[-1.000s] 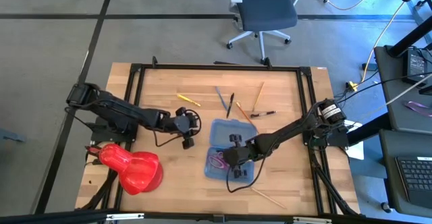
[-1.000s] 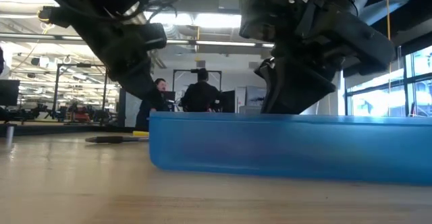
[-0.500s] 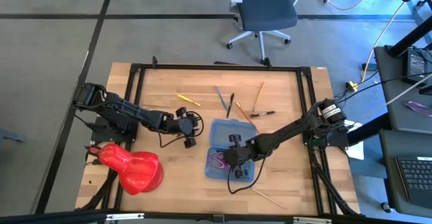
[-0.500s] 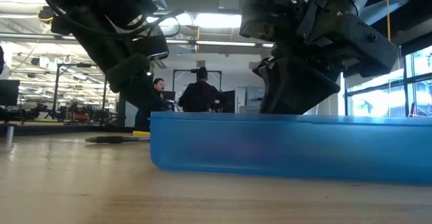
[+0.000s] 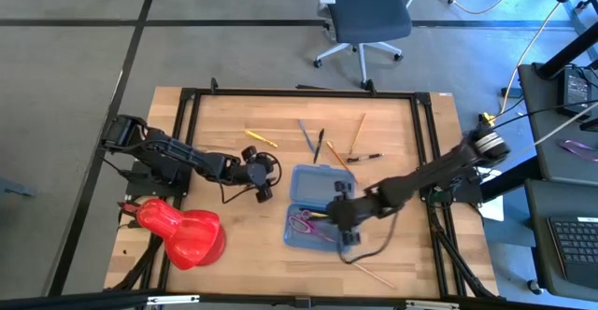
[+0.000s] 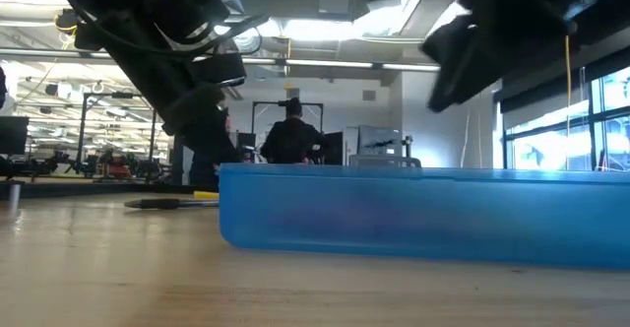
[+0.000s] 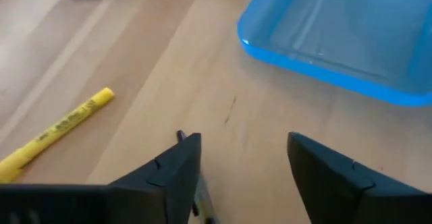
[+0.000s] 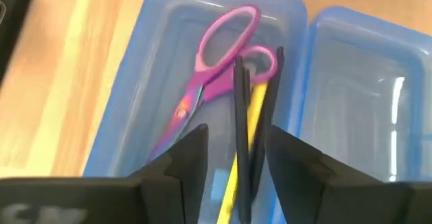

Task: Pick & place school supplies into a supply box
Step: Put the middle left black pen into the blue supply box

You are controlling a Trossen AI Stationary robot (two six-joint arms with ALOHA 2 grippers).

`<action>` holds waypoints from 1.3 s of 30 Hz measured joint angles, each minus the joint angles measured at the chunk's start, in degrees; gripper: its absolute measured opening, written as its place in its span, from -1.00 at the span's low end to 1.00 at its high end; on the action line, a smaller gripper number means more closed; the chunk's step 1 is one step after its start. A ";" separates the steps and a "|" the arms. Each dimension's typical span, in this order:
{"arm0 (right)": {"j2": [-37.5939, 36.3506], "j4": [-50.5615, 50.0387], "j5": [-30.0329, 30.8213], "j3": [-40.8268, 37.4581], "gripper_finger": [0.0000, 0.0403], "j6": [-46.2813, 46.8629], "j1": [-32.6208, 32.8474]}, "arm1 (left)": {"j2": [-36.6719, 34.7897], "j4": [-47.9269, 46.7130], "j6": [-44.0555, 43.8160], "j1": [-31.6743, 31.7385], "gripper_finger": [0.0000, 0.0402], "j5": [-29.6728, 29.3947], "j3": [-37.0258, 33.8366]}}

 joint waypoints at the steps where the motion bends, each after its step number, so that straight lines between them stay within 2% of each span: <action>1: -1.99 0.60 1.02 -1.94 -0.25 1.06 0.38 | 0.00 0.17 -0.47 0.00 0.08 0.32 0.00; 6: -11.29 6.26 5.46 -10.72 -0.25 5.89 1.57 | 0.00 -0.69 -8.45 2.38 0.08 0.26 0.02; 11: -16.31 12.87 5.86 -15.94 -0.25 7.23 1.53 | 0.62 -3.28 -11.69 7.81 0.02 1.65 0.04; 15: -16.82 13.36 5.82 -16.81 -0.25 7.23 1.55 | 1.96 -2.56 -11.15 10.40 -0.02 5.17 0.09; 21: -16.82 13.04 5.44 -16.88 -0.25 5.92 1.53 | 4.19 -2.95 -10.12 10.78 -0.07 8.31 0.09; 26: -16.82 13.02 5.40 -16.88 -0.25 5.62 1.55 | 5.90 -2.91 -9.31 9.90 -0.14 7.34 0.24; 39: -16.82 12.60 5.40 -16.88 -0.25 5.44 1.54 | 5.92 -2.68 -5.60 9.20 -0.66 8.13 0.17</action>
